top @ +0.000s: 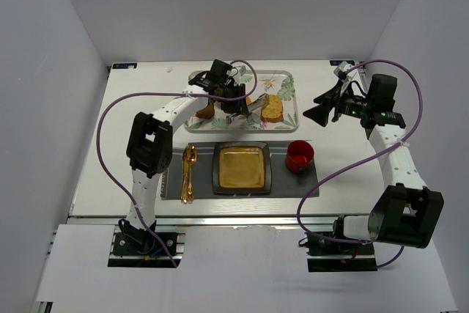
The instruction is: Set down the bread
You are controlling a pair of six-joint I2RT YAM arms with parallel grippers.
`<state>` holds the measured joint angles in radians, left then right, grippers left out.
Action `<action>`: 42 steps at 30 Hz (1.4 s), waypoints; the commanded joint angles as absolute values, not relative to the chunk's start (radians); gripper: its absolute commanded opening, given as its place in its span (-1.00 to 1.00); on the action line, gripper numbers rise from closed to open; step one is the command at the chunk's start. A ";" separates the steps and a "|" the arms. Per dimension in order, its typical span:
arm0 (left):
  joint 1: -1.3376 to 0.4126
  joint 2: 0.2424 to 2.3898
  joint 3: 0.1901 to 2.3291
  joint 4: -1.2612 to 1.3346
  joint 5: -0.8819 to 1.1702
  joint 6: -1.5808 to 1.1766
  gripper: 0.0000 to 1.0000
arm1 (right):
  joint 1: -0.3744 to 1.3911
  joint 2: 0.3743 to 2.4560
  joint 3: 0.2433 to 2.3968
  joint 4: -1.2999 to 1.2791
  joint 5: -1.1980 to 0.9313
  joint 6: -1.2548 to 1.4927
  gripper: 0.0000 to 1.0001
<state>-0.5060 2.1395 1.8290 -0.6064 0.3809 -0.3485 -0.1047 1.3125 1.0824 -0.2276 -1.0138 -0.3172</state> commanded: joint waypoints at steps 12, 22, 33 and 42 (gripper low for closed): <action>-0.509 1.830 1.692 -0.476 0.500 -0.446 -0.97 | -0.109 1.293 1.094 -0.209 -1.054 -0.324 0.56; -0.494 1.315 1.108 -0.623 0.551 -0.400 -1.00 | -0.107 1.296 1.092 -0.235 -1.061 -0.341 0.56; -0.494 1.152 0.865 -0.663 0.611 -0.367 -0.62 | -0.075 1.318 1.124 -0.273 -1.068 -0.370 0.56; -0.492 1.141 0.980 -0.669 0.442 -0.396 0.14 | -0.069 1.298 1.109 -0.278 -1.071 -0.376 0.56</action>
